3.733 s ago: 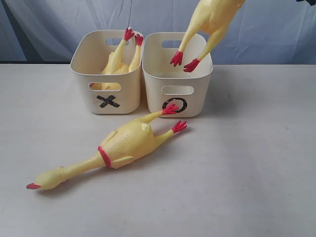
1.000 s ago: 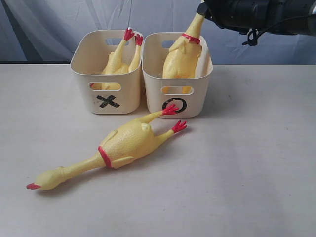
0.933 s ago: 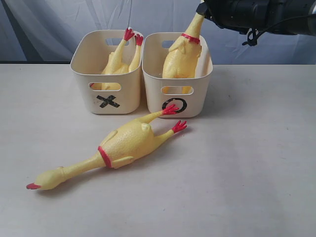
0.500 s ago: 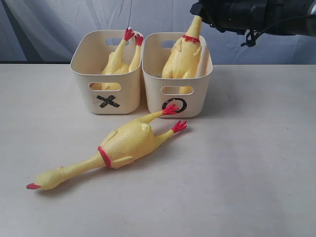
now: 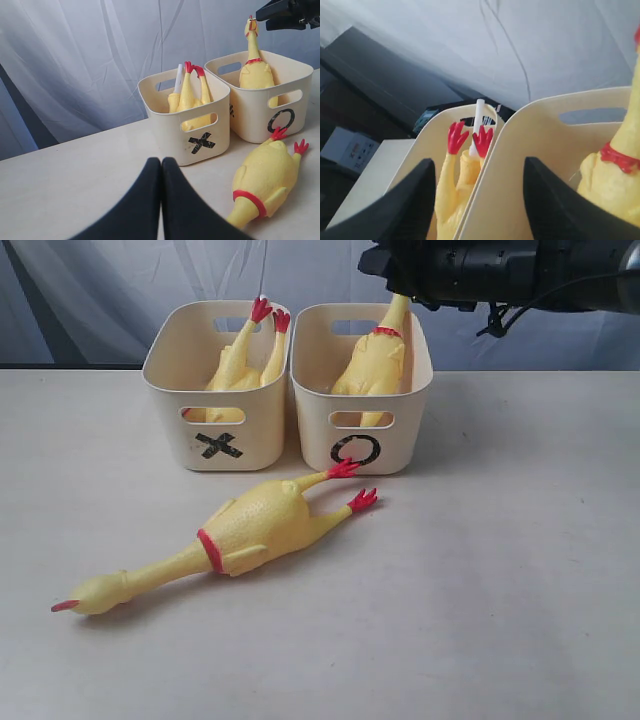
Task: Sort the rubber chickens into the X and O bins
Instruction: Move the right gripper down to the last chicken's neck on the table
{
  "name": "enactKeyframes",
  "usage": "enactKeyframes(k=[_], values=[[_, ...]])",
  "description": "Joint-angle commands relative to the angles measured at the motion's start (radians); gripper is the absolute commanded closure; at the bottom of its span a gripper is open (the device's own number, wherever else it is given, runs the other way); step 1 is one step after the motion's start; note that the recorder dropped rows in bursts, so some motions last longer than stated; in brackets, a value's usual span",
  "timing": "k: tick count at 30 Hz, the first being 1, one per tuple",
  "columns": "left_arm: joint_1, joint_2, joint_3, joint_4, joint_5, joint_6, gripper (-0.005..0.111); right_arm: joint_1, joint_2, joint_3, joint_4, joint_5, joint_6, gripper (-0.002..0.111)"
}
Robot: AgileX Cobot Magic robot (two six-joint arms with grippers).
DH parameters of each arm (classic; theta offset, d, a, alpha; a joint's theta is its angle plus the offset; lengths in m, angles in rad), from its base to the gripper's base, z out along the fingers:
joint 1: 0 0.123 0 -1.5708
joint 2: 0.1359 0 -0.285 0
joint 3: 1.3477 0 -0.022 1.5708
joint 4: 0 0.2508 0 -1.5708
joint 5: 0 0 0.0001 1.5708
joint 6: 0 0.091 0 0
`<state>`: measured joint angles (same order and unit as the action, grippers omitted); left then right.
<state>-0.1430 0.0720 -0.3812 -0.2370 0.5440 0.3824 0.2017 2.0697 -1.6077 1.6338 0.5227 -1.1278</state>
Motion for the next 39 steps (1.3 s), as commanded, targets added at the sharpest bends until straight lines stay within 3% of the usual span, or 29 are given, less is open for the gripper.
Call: enactKeyframes(k=[1, 9, 14, 19, 39], values=[[0.0, -0.007, 0.003, 0.0, -0.012, -0.005, 0.106, -0.002, -0.014, -0.003, -0.106, 0.15, -0.005, 0.057], [0.0, -0.007, 0.003, 0.0, -0.012, -0.005, 0.106, -0.002, -0.024, -0.003, -0.111, 0.435, -0.13, 0.057], [0.0, -0.007, 0.003, 0.0, -0.012, -0.005, 0.106, 0.005, -0.041, -0.003, -0.271, 0.522, -0.181, 0.057], [0.0, -0.007, 0.003, 0.0, -0.012, -0.005, 0.106, 0.053, -0.064, -0.003, -0.498, 0.518, -0.183, 0.057], [0.0, -0.007, 0.003, 0.002, -0.012, -0.005, 0.106, 0.411, -0.11, -0.003, -0.907, 0.341, -0.338, 0.06]])
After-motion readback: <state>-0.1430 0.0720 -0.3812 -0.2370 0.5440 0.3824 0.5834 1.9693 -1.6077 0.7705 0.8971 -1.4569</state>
